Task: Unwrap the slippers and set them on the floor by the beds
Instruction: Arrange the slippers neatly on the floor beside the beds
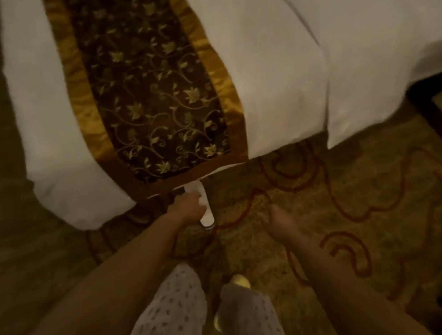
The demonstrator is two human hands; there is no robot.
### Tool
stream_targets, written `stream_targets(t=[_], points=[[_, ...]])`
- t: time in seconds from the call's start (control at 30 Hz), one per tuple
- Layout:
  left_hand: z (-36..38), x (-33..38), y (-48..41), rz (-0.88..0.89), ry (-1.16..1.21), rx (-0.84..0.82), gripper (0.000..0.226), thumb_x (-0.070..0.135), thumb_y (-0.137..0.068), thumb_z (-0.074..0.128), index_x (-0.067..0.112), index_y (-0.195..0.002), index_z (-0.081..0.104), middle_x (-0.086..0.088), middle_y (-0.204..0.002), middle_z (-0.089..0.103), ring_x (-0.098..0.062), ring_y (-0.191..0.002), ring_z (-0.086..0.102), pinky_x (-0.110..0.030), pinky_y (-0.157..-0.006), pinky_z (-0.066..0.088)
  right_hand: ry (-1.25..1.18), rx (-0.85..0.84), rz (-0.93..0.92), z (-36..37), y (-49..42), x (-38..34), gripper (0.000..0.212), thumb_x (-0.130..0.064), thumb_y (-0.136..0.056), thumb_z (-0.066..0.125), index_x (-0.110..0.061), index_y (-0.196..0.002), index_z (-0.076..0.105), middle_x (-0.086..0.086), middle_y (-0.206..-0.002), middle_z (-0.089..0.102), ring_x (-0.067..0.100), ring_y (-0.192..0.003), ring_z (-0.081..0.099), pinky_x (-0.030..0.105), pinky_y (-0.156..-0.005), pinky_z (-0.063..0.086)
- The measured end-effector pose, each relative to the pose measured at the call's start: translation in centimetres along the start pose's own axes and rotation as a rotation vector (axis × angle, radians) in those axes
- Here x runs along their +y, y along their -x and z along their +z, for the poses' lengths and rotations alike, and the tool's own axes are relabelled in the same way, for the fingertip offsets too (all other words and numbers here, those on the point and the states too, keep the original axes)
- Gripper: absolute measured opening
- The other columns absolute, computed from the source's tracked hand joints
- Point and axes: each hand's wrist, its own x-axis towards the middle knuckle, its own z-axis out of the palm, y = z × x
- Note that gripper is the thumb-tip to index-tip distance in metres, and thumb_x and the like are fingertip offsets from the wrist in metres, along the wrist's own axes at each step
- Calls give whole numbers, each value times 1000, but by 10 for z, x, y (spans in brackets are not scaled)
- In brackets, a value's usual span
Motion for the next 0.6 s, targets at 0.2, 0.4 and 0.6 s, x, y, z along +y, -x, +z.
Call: stream_targets(t=[0.2,0.4,0.6], points=[[100,-62,-124,-122,93,54,54,36,-94,44,16,-142,32,-14,-143,41,-33,-130,39,-46,-106,38,-9,-115,-104,99,-142,10,44,-26,-98,39,0,-133,40,19,-141,44,30,-129,42,31,-107,30],[221,-122,-281,-219,258,87,52,38,-94,42,17,-140,36,-12,-141,46,-32,-125,47,-44,-104,41,-4,-141,-128,231,-306,31,49,-37,-96,41,-2,-131,44,20,-133,51,33,-121,49,39,-102,39],[289,-169,-402,-379,561,265,44,34,-92,50,9,-128,48,-14,-129,54,-32,-113,56,-35,-87,47,141,-176,-164,322,-432,44,53,-41,-96,37,-3,-134,39,21,-136,45,35,-119,49,41,-96,44]])
